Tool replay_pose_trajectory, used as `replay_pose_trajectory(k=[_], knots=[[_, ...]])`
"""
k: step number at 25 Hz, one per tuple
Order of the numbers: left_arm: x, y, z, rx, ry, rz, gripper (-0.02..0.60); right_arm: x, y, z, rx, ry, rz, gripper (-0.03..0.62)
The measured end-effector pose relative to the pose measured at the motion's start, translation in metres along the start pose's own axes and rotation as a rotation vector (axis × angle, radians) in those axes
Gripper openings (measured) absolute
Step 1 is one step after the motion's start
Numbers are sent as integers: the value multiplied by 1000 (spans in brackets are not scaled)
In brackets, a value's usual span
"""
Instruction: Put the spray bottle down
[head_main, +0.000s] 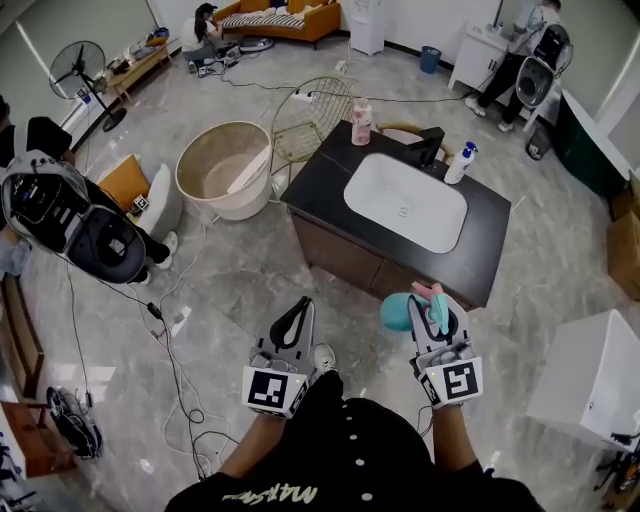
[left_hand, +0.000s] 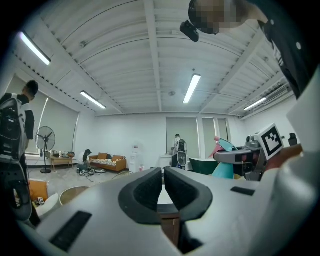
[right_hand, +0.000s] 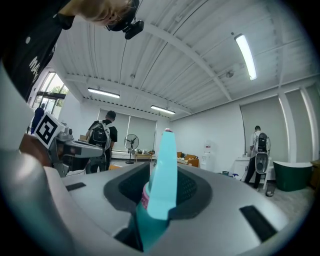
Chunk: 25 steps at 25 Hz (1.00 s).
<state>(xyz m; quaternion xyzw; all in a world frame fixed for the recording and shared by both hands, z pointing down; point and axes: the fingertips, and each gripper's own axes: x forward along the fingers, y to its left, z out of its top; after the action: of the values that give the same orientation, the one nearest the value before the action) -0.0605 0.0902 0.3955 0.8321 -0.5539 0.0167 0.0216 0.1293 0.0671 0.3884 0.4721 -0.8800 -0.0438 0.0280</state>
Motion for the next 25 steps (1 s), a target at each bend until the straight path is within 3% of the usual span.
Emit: replay_pose_trajectory(k=[9,25], knots=[[63,75,27,9,-62,-1,23,101,-20,24,-30,-37,-23,107],[138,140,7,-28,-8,8,23,204,-44,2,-11,10,-8,107]])
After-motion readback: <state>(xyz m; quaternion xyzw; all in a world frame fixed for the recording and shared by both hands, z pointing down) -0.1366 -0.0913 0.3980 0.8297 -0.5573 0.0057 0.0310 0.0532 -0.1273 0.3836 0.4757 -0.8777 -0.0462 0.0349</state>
